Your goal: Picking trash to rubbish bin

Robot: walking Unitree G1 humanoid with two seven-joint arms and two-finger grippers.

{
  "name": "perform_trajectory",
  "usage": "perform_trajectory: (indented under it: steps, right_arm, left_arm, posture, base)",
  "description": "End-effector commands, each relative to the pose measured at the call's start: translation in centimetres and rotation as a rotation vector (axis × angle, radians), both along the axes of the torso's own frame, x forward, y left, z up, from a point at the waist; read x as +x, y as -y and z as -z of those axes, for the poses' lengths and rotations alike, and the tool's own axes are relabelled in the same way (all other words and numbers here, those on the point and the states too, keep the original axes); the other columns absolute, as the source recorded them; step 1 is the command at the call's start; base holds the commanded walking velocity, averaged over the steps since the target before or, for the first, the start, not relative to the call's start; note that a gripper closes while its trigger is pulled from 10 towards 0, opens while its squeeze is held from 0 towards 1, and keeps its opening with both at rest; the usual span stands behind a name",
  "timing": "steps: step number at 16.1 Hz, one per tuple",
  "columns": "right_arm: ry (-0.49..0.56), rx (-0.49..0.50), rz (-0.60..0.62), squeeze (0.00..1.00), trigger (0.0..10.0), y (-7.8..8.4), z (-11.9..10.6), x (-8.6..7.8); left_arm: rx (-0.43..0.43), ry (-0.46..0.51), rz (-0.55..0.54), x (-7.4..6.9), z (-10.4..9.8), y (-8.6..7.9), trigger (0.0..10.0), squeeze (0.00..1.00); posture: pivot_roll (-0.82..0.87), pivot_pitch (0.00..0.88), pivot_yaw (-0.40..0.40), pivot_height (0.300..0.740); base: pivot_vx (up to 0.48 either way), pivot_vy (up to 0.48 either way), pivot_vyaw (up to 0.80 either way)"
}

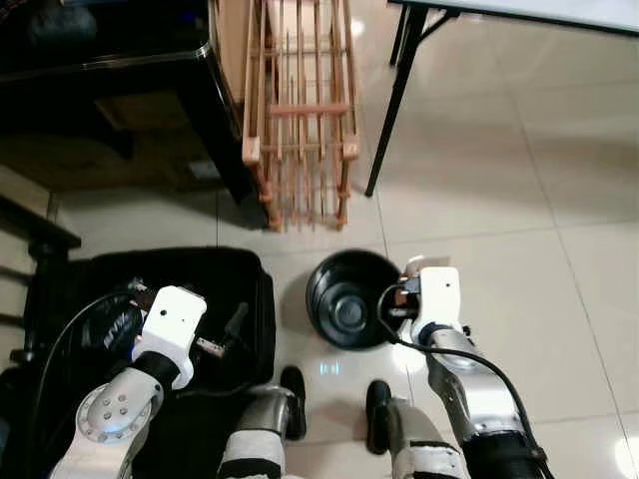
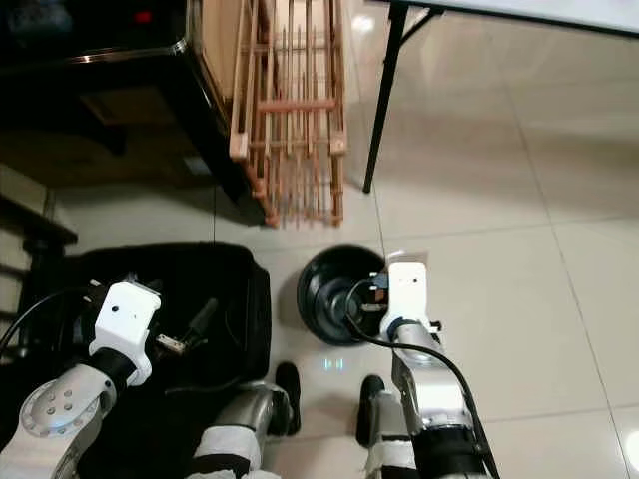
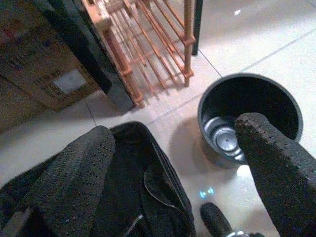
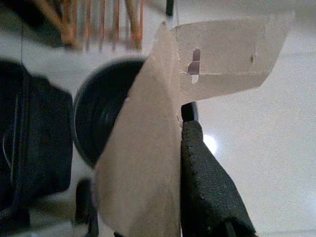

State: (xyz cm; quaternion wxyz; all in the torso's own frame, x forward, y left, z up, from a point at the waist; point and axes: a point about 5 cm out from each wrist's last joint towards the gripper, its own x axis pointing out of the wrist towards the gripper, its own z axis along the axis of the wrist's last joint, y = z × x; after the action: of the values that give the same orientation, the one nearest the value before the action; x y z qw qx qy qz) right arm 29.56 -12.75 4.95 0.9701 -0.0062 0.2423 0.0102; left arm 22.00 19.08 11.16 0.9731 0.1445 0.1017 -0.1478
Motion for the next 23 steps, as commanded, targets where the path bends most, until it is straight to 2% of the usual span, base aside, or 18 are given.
perform_trajectory:
  steps: [1, 7, 13, 14, 18, 23]
  right_arm:
    - [-0.07, -0.007, -0.013, 0.0, 10.0, -0.1, 1.5, -0.6]
    - [-0.165, -0.037, 0.077, 0.0, 10.0, -0.3, 3.1, -0.1]
    - [-0.223, -0.046, 0.094, 0.0, 10.0, -0.7, 4.7, -0.3]
    - [-0.212, -0.048, 0.08, 0.0, 10.0, -0.8, 4.7, -0.2]
    - [-0.2, -0.065, 0.071, 0.0, 10.0, -0.5, 4.8, 0.1]
    - [-0.196, -0.077, 0.049, 0.0, 10.0, -0.5, 5.0, 0.0]
  left_arm:
    - [0.006, -0.032, 0.002, -0.7, 0.4, -0.1, 10.0, 0.0]
    - [0.005, -0.051, 0.004, -1.4, 0.5, 0.1, 10.0, 0.0]
    - [-0.006, -0.063, 0.019, -1.7, 0.4, 0.1, 10.0, 0.0]
    - [-0.045, -0.078, 0.085, -2.1, 0.1, 0.8, 10.0, 0.0]
    - [-0.076, -0.155, 0.243, -3.4, 0.3, 1.9, 10.0, 0.0]
    - [-0.094, -0.251, 0.387, -5.1, 0.7, 2.7, 10.0, 0.0]
  posture:
    - [0.2, 0.488, 0.046, 0.74]
    - [0.2, 0.488, 0.04, 0.74]
    - [0.22, 0.497, 0.046, 0.74]
    - [0.22, 0.5, 0.048, 0.74]
    - [0.22, 0.504, 0.051, 0.74]
    - [0.22, 0.504, 0.056, 0.74]
  base:
    - [0.0, 0.0, 0.0]
    - [0.0, 0.0, 0.0]
    - [0.0, 0.0, 0.0]
    - [0.0, 0.0, 0.0]
    - [0.0, 0.0, 0.0]
    - [0.0, 0.0, 0.0]
